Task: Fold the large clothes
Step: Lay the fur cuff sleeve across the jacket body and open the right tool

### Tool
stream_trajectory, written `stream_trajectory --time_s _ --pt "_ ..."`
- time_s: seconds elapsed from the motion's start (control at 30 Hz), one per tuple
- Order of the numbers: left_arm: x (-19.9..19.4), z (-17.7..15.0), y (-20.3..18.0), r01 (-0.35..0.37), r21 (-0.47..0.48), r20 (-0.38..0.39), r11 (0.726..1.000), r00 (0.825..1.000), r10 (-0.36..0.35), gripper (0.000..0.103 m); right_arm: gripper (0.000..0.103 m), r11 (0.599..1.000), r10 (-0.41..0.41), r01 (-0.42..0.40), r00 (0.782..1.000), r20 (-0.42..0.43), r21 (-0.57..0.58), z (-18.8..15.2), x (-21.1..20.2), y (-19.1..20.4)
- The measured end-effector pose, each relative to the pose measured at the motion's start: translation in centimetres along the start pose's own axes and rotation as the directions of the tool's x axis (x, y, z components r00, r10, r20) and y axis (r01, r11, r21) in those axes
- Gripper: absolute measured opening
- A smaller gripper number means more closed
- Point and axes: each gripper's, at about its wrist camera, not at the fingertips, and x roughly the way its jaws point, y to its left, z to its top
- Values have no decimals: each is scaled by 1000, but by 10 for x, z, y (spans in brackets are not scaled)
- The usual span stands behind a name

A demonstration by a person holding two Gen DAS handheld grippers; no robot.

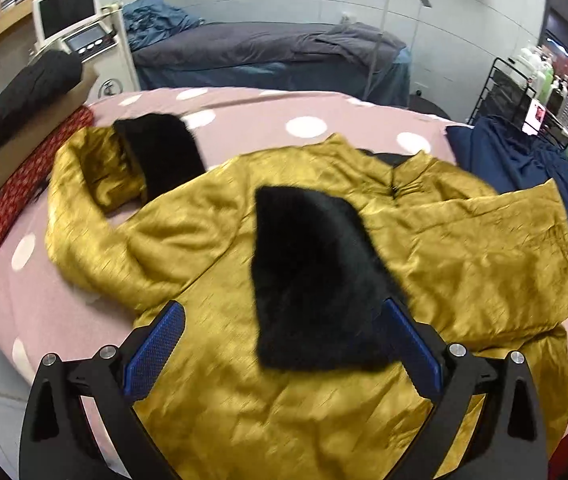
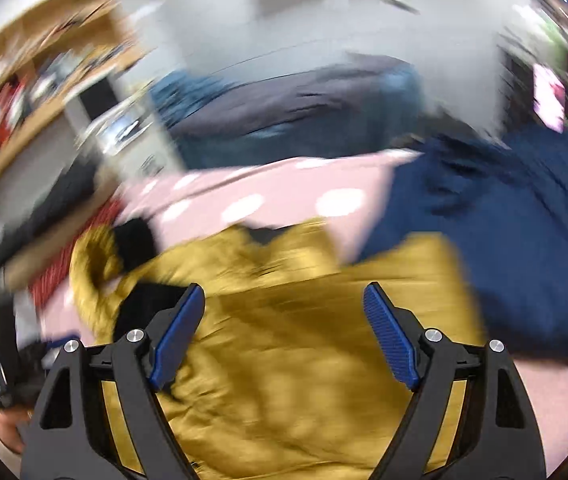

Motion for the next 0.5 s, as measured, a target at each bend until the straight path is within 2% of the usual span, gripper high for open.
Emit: stream_trajectory --time_s 0.07,0.13,0.2,0.27,0.3,0.37,0.43,0.5 --pt "15 10 -12 13 22 -13 1000 1000 -13 96 81 989 23 -21 1000 -10 148 8 -5 -46" --pt "34 14 -21 19 46 -64 999 998 -16 96 81 946 115 -94 992 -51 309 10 -2 -97" --pt "57 13 -30 -20 79 -126 997 992 30 95 81 895 227 -165 968 -103 415 2 10 -131" --pt "79 7 -33 -62 106 -192 992 978 82 95 81 865 270 -183 955 -124 468 -8 18 -148" --pt "84 4 -31 -65 100 -210 993 974 85 95 81 852 269 -168 953 -141 496 -16 25 -157" --pt "99 -6 -19 -47 52 -267 998 962 59 96 81 832 289 -168 945 -156 528 -25 36 -165" --pt "106 -13 -6 -21 -9 -284 1000 959 17 98 81 792 354 -204 921 -160 576 -37 51 -167" --pt "104 -15 3 -3 -43 -279 999 960 -9 98 81 774 409 -239 896 -175 586 -45 67 -158"
